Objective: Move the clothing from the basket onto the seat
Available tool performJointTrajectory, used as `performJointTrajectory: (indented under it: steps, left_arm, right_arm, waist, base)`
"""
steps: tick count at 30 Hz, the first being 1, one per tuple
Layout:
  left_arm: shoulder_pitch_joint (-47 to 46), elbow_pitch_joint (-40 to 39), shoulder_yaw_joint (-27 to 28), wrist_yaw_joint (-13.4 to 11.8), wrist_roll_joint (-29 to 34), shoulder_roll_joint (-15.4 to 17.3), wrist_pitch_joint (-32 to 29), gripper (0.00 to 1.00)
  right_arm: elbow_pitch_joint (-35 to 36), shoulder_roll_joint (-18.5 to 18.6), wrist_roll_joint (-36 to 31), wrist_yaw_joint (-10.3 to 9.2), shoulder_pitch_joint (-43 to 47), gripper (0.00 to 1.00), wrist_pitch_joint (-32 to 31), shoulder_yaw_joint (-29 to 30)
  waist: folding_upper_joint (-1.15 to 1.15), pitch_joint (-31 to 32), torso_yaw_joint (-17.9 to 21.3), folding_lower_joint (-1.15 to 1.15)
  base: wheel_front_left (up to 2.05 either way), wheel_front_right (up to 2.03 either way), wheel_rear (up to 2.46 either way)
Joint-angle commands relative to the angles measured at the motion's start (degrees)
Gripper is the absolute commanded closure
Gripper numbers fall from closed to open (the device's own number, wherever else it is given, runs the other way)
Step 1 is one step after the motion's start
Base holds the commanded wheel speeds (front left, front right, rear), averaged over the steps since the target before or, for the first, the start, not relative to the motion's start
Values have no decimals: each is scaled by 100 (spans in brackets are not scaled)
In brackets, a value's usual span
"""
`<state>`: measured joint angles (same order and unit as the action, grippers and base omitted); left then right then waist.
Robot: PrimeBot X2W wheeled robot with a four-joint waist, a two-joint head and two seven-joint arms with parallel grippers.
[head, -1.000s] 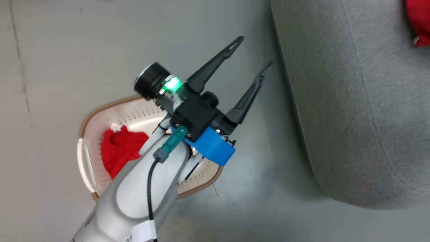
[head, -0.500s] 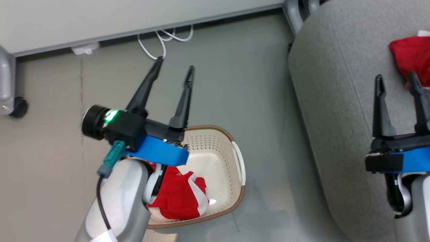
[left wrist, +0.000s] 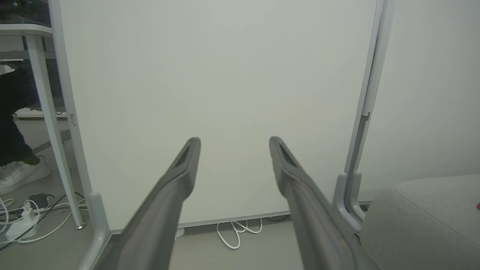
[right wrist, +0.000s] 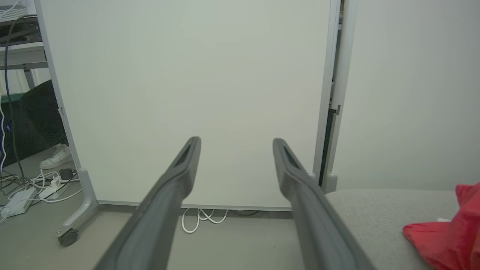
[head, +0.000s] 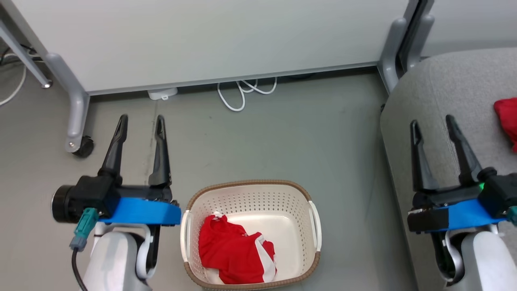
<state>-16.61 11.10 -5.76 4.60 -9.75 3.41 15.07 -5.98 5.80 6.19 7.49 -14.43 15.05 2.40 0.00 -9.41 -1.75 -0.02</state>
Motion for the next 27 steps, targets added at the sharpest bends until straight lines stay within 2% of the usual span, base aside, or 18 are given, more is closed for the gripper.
performJointTrajectory:
  steps: [1,11,27]
  left_arm:
    - [148,-2,89,34,32,-5,16,0]
    - [720,149,348,176,52,-46,16,0]
    - [1016,457,94,195,-283,-51,16,0]
  right_arm:
    - [-20,-54,20,1,146,0,20,8]
    - [-364,-229,45,1,671,0,20,-40]
    - [-633,-294,62,1,1030,0,20,29]
  waist:
    - [0,117,-103,2]
    - [0,363,-234,2]
    - [0,555,-265,2]
  base:
    - [0,0,0]
    - [0,0,0]
    - [0,0,0]
